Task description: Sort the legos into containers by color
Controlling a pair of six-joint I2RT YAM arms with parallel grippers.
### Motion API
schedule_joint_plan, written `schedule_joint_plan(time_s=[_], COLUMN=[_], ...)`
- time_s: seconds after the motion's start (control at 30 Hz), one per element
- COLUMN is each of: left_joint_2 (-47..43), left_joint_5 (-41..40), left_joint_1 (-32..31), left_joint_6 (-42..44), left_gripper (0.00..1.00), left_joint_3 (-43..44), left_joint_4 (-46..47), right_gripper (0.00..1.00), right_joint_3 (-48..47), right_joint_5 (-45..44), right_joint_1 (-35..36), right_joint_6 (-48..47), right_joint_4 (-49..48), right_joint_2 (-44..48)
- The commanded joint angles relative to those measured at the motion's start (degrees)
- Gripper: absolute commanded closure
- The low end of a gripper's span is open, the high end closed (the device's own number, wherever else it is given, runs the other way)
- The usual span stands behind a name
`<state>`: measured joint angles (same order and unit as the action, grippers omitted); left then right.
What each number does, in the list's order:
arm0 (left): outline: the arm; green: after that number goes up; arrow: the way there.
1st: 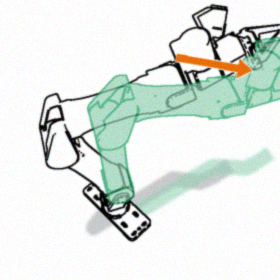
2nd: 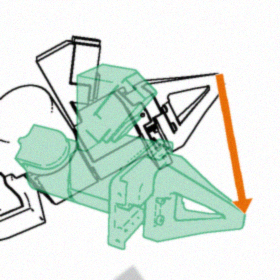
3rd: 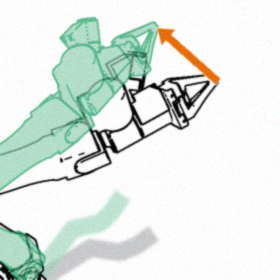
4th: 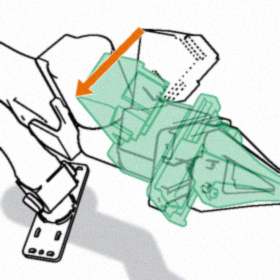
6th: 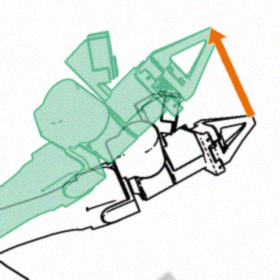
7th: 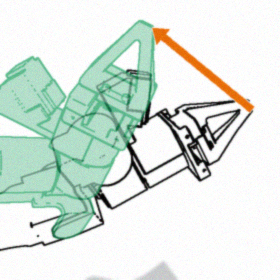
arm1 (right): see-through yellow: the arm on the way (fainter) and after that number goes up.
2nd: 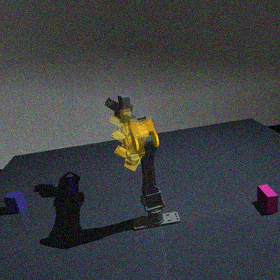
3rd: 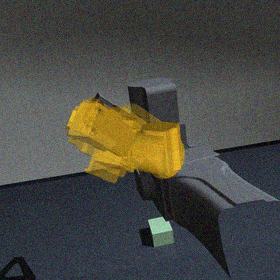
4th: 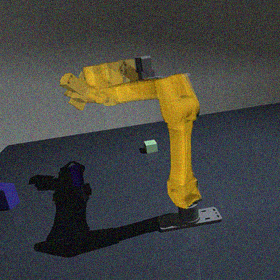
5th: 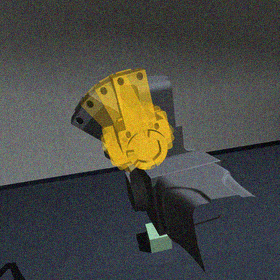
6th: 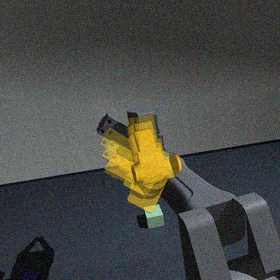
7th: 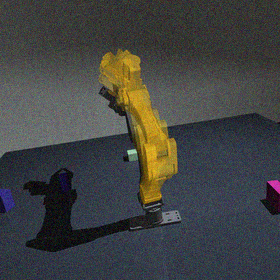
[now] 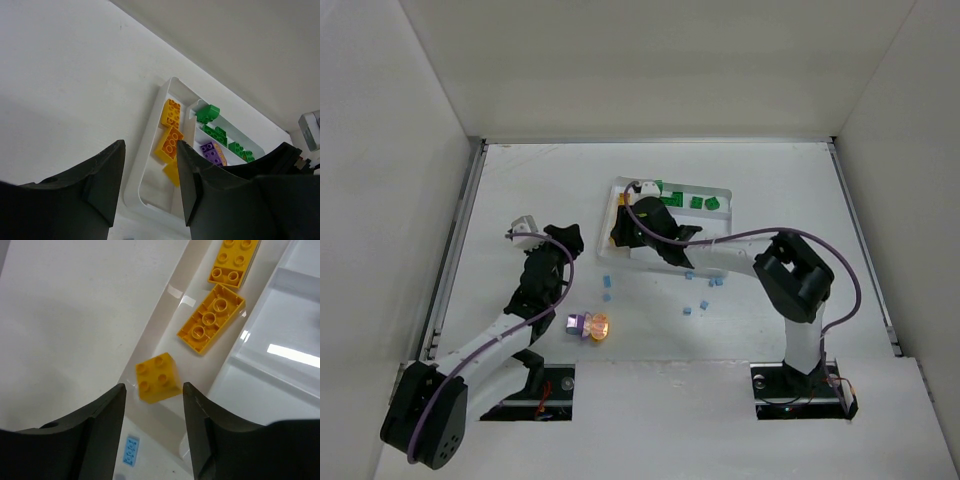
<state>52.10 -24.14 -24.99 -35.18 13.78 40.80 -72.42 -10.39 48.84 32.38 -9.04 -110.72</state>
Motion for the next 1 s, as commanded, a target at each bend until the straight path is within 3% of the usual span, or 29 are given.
schedule_joint_plan(time_s=[0.0, 0.17, 0.4, 0.53, 0.7, 0.97], left_joint_2=[-0.24, 0.81, 1.61, 0.99, 1.17, 0.64], left_joint_5=[1.99, 2.52, 2.52, 2.52, 3.22, 3.31], left_joint_1=[1.04, 1.40, 1.57, 1.48, 1.57, 1.92], left_joint_6=[-1.03, -2.00, -2.26, -2.35, -2.70, -3.32], left_gripper=[0.57, 0.57, 0.57, 0.57, 0.57, 0.57], left_joint_3=[-0.33, -0.42, -0.33, -0.33, -0.25, -0.42], left_joint_4=[1.13, 1.30, 1.31, 1.13, 1.13, 1.13], right_gripper=[0.42, 0.37, 0.44, 0.31, 0.16, 0.07], right_joint_3=[-1.24, 4.03, 11.33, 18.00, 21.62, 19.51], right_joint_5=[-2.08, -2.53, 4.66, 11.70, 13.91, 11.19], right_joint_1=[0.42, 0.42, 5.77, 15.08, 24.84, 27.14], right_joint_6=[-0.74, -1.97, -10.04, -18.04, -21.48, -23.68], right_joint_4=[-0.45, -1.51, -1.34, -1.07, 0.16, -2.03], right_joint_2=[2.51, 7.35, 14.55, 17.90, 17.56, 10.27])
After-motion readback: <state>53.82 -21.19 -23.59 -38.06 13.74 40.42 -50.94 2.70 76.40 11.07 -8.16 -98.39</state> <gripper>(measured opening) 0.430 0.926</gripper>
